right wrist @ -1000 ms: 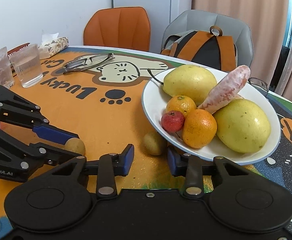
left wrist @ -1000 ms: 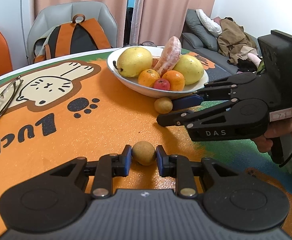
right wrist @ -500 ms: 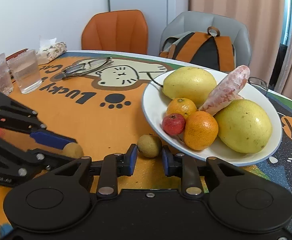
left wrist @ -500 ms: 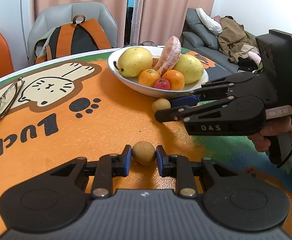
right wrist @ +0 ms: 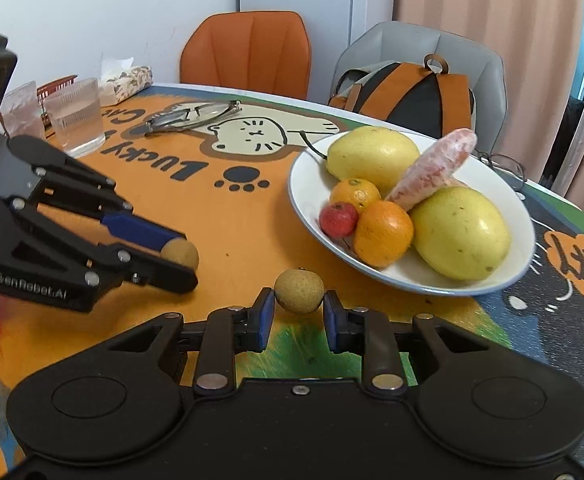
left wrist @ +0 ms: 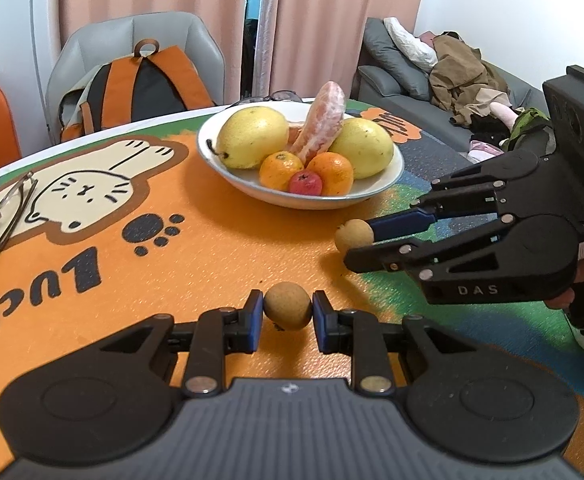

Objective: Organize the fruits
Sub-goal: 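Grasp the other brown kiwi with the right tool while the left tool holds its kiwi, then carry both kiwis to the plate and release them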

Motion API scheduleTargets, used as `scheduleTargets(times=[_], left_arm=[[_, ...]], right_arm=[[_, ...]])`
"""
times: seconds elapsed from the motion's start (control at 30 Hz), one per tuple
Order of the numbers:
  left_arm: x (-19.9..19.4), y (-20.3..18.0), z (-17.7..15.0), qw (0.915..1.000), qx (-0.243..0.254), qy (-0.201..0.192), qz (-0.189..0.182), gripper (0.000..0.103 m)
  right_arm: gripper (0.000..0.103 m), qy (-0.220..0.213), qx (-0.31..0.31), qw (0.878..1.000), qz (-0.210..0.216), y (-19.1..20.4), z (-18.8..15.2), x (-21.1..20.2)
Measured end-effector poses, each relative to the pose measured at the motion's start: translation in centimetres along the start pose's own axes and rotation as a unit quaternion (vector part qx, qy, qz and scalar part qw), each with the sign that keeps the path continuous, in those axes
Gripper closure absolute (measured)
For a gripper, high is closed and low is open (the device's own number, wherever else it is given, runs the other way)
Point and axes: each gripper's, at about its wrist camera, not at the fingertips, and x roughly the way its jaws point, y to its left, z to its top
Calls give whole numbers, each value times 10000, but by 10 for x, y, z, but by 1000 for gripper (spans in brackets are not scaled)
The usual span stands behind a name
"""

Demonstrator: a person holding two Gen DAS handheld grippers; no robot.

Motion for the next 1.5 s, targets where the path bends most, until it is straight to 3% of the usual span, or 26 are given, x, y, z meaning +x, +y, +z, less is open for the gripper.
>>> scheduleTargets(times=[0.7, 1.1, 1.5], left_arm=[[11, -12, 42, 9994, 85, -345, 37, 78], [38, -8, 75, 9986, 7, -481, 232, 78], [57, 6, 77, 9978, -182, -430, 479, 78]], right_arm=[[78, 115, -162, 9996, -206, -41, 1, -34], [78, 68, -211, 9996, -145, -42, 5, -37], [78, 79, -278, 9995, -144, -40, 10, -37]])
